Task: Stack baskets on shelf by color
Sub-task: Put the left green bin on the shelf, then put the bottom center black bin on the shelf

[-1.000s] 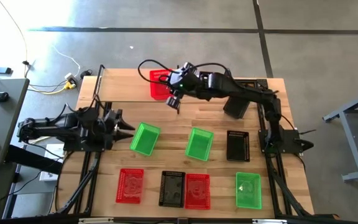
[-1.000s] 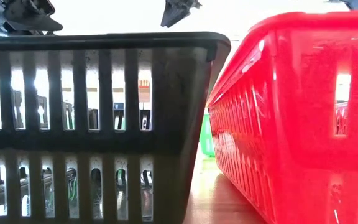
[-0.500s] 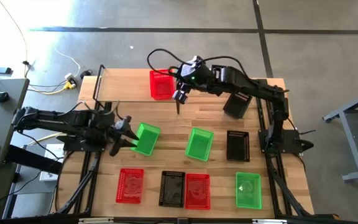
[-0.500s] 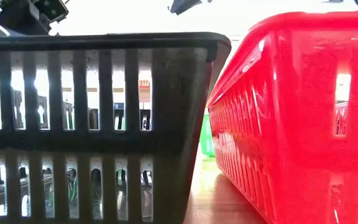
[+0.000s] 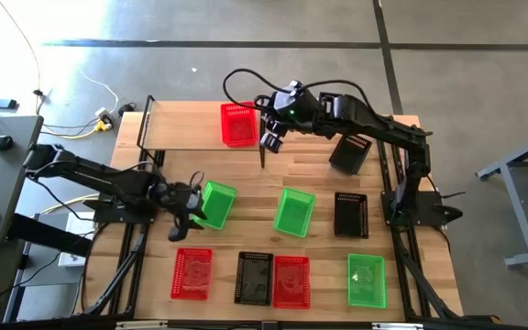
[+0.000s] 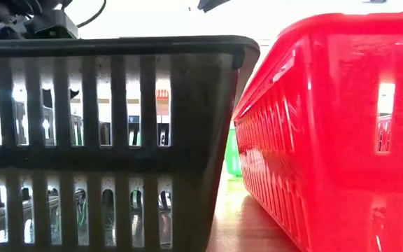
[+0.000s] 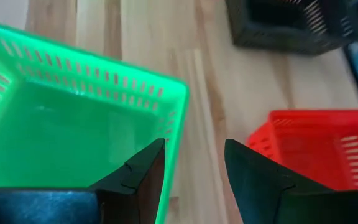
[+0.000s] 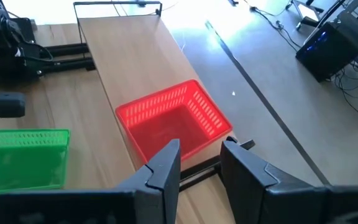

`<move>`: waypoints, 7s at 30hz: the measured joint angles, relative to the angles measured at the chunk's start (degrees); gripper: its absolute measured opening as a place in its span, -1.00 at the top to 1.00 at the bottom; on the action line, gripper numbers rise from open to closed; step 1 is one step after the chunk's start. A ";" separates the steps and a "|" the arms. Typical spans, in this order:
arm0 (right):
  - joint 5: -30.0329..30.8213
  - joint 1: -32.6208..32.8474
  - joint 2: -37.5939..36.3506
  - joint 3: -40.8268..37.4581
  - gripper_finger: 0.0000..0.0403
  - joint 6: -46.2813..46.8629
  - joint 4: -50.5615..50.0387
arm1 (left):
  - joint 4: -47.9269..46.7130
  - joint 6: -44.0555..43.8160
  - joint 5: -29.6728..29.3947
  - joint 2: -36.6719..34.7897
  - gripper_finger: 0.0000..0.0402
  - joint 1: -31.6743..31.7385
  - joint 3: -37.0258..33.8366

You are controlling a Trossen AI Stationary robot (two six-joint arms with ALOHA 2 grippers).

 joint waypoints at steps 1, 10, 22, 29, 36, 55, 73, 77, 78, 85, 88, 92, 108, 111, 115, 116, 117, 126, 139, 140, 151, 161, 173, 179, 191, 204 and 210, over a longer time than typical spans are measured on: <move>-0.09 0.00 -0.01 0.00 0.50 0.01 -0.01 | 0.08 0.00 -1.19 0.79 0.21 -0.59 0.00; -2.12 0.00 0.01 0.00 0.50 0.01 -0.11 | 0.01 -0.52 -9.50 7.20 0.21 -4.21 0.00; -2.23 0.00 0.01 0.00 0.50 -0.01 -0.73 | 0.04 -4.15 -14.02 11.75 0.56 -6.18 0.00; -2.23 0.00 0.01 -0.02 0.50 -0.01 -2.50 | 0.12 -6.18 -11.02 9.81 0.96 -6.18 0.01; -2.23 0.00 0.01 -0.02 0.50 -0.04 -2.46 | -9.13 -6.63 -10.48 6.52 0.99 -6.38 6.03; -2.21 0.00 0.06 -0.02 0.50 -1.57 -2.89 | -46.36 -4.09 -27.18 2.93 1.00 -10.57 30.90; -2.21 0.00 0.06 -0.04 0.50 -2.46 -3.02 | -55.40 7.30 -34.66 -11.47 1.00 -3.56 30.91; -2.21 0.00 0.06 -0.04 0.50 -2.01 -3.02 | -57.87 11.81 -36.78 -11.76 1.00 -0.29 30.91; -2.21 0.00 0.06 -0.04 0.50 -2.00 -3.02 | -58.37 12.96 -36.91 -11.75 1.00 0.66 30.91; -2.21 0.00 0.07 -0.04 0.50 -1.98 -3.01 | -58.73 21.50 -37.31 -11.74 1.00 8.30 30.91; -2.21 0.00 0.08 -0.04 0.50 -1.96 -3.02 | -58.65 23.84 -36.85 -11.70 1.00 11.93 31.82; -2.21 0.00 0.08 -0.04 0.50 -1.96 -3.00 | -57.96 27.56 -36.29 -11.70 1.00 16.77 34.29; -4.35 0.04 0.10 -0.04 0.50 -0.45 -2.83 | -55.49 43.31 -28.32 -5.30 1.00 34.96 37.29; -5.35 0.04 0.10 -0.04 0.50 -0.43 -2.83 | -55.51 45.30 -28.30 -4.31 1.00 39.07 37.29; -5.66 0.05 0.10 -0.04 0.50 -0.43 -2.83 | -55.51 47.22 -24.81 -2.74 1.00 43.98 37.29; -5.66 0.04 0.10 -0.04 0.50 -0.43 -2.83 | -55.51 48.02 -23.38 -2.30 1.00 44.99 37.29; -5.66 0.06 0.10 -0.04 0.50 -0.43 -2.83 | -55.51 48.94 -22.50 -1.83 1.00 45.91 37.29; -5.66 0.04 0.10 -0.04 0.50 -1.16 -2.83 | -55.53 55.34 -22.89 3.19 1.00 52.55 37.29; -5.66 0.04 0.10 -0.04 0.50 -1.54 -2.83 | -55.39 61.48 -24.11 6.35 1.00 57.68 37.29; -5.66 0.05 0.10 -0.05 0.50 -1.54 -2.83 | -55.41 61.48 -24.30 6.33 1.00 57.82 37.29; -5.65 0.05 0.10 -0.04 0.50 -1.54 -2.83 | -55.20 61.53 -25.29 6.35 0.81 58.23 37.24; -5.64 0.07 0.10 -0.06 0.50 -1.35 -2.83 | -55.03 61.78 -28.45 6.35 0.60 57.99 37.24; -5.63 0.39 0.10 -0.05 0.50 -1.33 -2.81 | -55.12 55.36 -32.71 6.33 0.54 55.68 37.24; -7.01 2.94 0.10 -0.05 0.50 0.33 -2.78 | -55.07 54.40 -38.03 4.89 0.54 54.35 37.24; -6.63 8.02 0.10 -0.07 0.50 3.05 -2.72 | -54.67 51.77 -34.84 4.04 0.55 50.44 37.24; -9.59 11.00 0.10 -0.07 0.50 8.68 -2.39 | -55.06 42.96 -34.64 3.75 0.55 49.43 37.26; -13.06 13.62 0.10 -0.59 0.50 14.87 -2.07 | -55.00 41.75 -30.11 3.62 0.55 49.33 37.27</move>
